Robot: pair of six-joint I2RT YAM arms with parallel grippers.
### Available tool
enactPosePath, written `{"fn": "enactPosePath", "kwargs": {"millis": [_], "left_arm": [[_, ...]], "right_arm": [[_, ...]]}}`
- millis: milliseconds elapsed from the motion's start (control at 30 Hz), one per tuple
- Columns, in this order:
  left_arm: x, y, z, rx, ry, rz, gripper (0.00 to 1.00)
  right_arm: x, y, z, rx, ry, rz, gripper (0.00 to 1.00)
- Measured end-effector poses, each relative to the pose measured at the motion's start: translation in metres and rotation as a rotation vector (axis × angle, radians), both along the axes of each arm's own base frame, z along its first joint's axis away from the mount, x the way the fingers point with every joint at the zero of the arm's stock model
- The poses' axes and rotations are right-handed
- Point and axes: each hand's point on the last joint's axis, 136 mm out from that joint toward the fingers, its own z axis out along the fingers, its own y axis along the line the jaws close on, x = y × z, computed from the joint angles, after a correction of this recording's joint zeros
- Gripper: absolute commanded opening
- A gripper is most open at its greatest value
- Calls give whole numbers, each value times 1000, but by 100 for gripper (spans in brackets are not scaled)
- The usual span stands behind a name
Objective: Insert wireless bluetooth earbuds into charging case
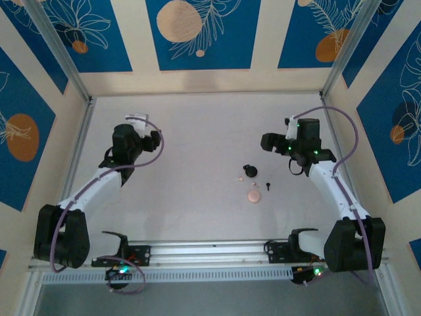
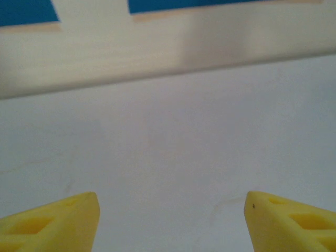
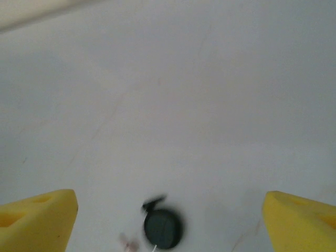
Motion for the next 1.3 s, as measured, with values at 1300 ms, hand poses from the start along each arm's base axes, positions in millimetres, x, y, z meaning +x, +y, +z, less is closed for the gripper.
{"fn": "enactPosePath", "kwargs": {"millis": [1300], "left_arm": [[-33,-28,-110,-89,487,-76,68]], "right_arm": [[-134,57,-162,-194,1005,-75,51]]}}
